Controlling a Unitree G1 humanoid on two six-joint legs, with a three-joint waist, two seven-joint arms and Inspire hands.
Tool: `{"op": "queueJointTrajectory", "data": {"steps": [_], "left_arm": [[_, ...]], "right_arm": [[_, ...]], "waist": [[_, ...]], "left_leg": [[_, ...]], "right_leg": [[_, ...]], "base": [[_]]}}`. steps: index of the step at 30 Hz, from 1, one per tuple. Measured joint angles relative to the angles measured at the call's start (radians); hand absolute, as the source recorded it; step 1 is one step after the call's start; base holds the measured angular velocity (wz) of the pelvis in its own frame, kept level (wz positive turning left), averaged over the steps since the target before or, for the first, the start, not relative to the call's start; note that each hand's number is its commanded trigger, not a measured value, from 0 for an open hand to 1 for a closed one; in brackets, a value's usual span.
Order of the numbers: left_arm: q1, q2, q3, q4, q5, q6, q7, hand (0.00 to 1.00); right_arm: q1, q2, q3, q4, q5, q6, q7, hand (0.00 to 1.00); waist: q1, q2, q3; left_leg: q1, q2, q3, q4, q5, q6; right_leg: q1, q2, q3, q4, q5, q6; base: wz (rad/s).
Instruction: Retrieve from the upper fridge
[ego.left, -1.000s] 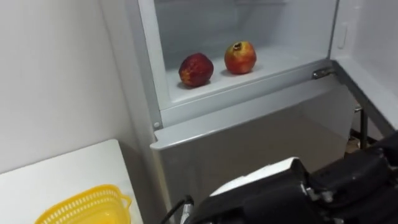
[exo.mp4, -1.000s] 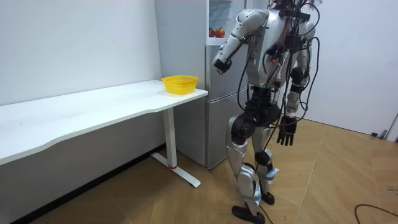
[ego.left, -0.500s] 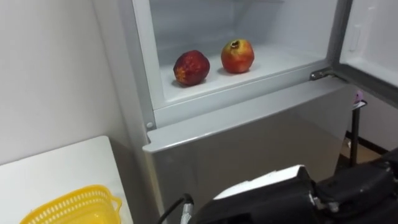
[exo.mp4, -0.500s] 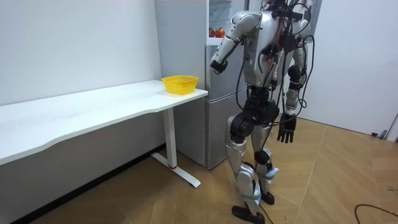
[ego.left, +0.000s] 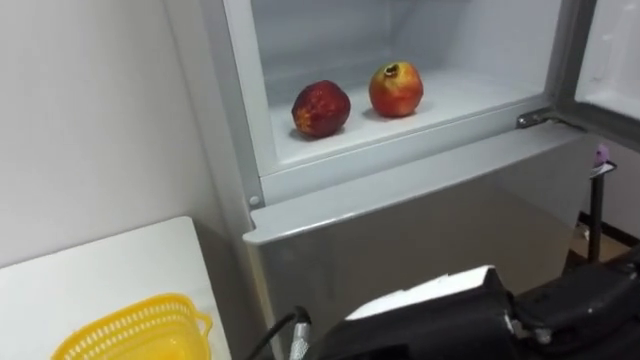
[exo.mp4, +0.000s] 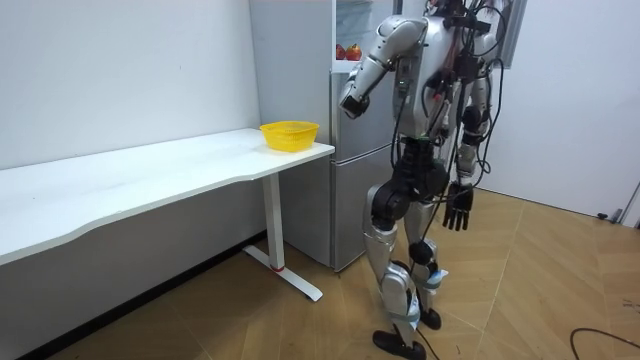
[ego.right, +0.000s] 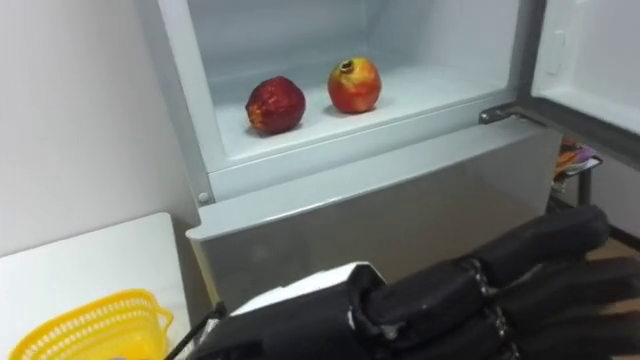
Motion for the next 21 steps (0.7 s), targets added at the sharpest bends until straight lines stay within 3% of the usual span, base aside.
{"op": "queueJointTrajectory", "data": {"steps": [1, 4, 7, 9, 11, 12, 16, 18, 21], "left_arm": [[0.001, 0.003, 0.018, -0.012, 0.010, -0.001, 0.005, 0.00], [0.014, 0.043, 0.121, -0.099, 0.074, -0.012, 0.028, 0.00], [0.058, 0.093, 0.270, -0.153, 0.155, -0.032, 0.070, 0.00], [0.106, 0.129, 0.411, -0.180, 0.202, -0.056, 0.121, 0.00], [0.123, 0.120, 0.501, -0.183, 0.260, -0.075, 0.160, 0.00], [0.144, 0.112, 0.560, -0.191, 0.291, -0.087, 0.198, 0.00], [0.223, 0.093, 0.746, -0.202, 0.313, -0.135, 0.308, 0.00], [0.261, 0.048, 0.830, -0.202, 0.333, -0.164, 0.405, 0.00], [0.319, -0.011, 0.881, -0.203, 0.421, -0.201, 0.521, 0.00]], "right_arm": [[0.004, 0.000, 0.000, 0.000, 0.000, -0.005, -0.002, 0.00], [0.024, 0.000, -0.030, -0.001, 0.004, -0.022, -0.008, 0.00], [0.057, 0.004, -0.093, -0.001, 0.006, -0.037, -0.036, 0.00], [0.090, 0.009, -0.139, -0.009, -0.002, -0.053, -0.051, 0.00], [0.102, 0.023, -0.186, 0.002, -0.028, -0.056, -0.069, 0.00], [0.105, 0.029, -0.206, 0.002, -0.036, -0.059, -0.077, 0.00], [0.114, 0.057, -0.241, -0.013, -0.041, -0.073, -0.112, 0.00], [0.116, 0.072, -0.240, -0.013, -0.063, -0.073, -0.121, 0.00], [0.123, 0.083, -0.240, -0.014, -0.075, -0.071, -0.129, 0.00]], "waist": [[0.005, 0.000, -0.0001], [0.063, 0.000, -0.0003], [0.125, 0.002, -0.0015], [0.167, 0.001, -0.0025], [0.201, -0.002, 0.0003], [0.225, 0.000, -0.0027], [0.249, -0.002, -0.0035], [0.263, -0.010, -0.0061], [0.288, -0.020, -0.0056]], "left_leg": [[0.000, 0.000, -0.005, 0.000, 0.000, 0.000], [0.001, 0.001, -0.017, 0.001, 0.002, -0.002], [0.002, 0.000, -0.046, 0.004, 0.004, -0.005], [0.004, -0.001, -0.076, 0.013, 0.005, -0.007], [0.015, -0.001, -0.092, 0.013, 0.007, -0.007], [0.018, -0.001, -0.097, 0.010, 0.008, -0.007], [0.020, -0.003, -0.133, 0.009, 0.010, -0.011], [0.022, -0.006, -0.150, 0.011, 0.011, -0.014], [0.031, -0.008, -0.171, 0.014, 0.012, -0.014]], "right_leg": [[0.003, 0.000, -0.003, 0.000, 0.000, 0.000], [0.007, 0.000, -0.018, -0.001, 0.000, 0.000], [0.023, -0.001, -0.049, -0.005, -0.001, -0.001], [0.039, -0.003, -0.075, -0.019, -0.001, -0.002], [0.050, -0.006, -0.097, -0.019, -0.004, -0.006], [0.053, -0.005, -0.101, -0.016, -0.007, -0.010], [0.072, -0.010, -0.154, -0.017, -0.012, -0.012], [0.078, -0.018, -0.174, -0.016, -0.018, -0.012], [0.096, -0.018, -0.189, -0.016, -0.021, -0.012]], "base": [[0.17], [0.11], [0.24], [0.33], [0.36], [0.18], [0.27], [0.24], [0.18]]}}
